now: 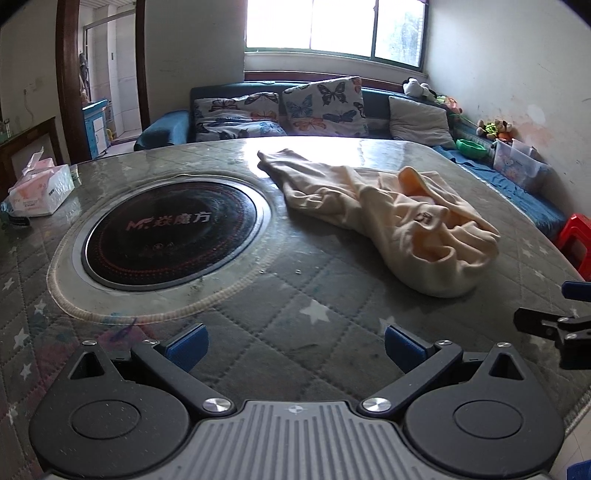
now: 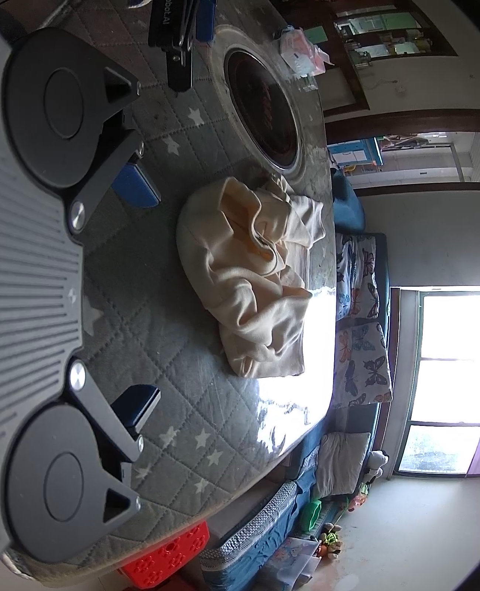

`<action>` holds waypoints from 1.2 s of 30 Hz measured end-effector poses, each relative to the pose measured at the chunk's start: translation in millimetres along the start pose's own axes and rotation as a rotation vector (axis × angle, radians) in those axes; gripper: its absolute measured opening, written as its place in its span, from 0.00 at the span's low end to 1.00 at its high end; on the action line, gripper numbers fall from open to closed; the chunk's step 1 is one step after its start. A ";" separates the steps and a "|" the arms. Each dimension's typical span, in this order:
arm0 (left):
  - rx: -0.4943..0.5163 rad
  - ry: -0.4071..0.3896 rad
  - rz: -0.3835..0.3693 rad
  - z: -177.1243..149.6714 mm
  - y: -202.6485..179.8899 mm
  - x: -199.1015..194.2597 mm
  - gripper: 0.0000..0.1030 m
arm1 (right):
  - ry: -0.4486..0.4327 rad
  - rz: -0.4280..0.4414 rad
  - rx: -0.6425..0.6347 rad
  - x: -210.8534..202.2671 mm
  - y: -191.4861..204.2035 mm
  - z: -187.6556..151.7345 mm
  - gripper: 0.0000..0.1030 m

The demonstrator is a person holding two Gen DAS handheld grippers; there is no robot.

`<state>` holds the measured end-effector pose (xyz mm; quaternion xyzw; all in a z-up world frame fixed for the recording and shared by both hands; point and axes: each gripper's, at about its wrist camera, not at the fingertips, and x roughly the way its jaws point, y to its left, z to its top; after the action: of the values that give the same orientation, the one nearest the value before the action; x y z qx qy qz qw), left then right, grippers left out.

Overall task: Fold clothes
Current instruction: 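Move both tools toward the crumpled cream sweatshirt on the table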

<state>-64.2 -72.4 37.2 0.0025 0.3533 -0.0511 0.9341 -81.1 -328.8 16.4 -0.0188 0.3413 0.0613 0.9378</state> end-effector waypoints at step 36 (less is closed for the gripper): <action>0.068 0.055 -0.040 3.3 -32.4 6.2 1.00 | 0.025 0.052 -0.022 -3.7 17.6 -6.7 1.00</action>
<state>-60.6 -105.4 36.6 0.0287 0.3767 -0.0816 0.9223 -90.5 -312.2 13.7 -0.0211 0.3527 0.0893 0.9312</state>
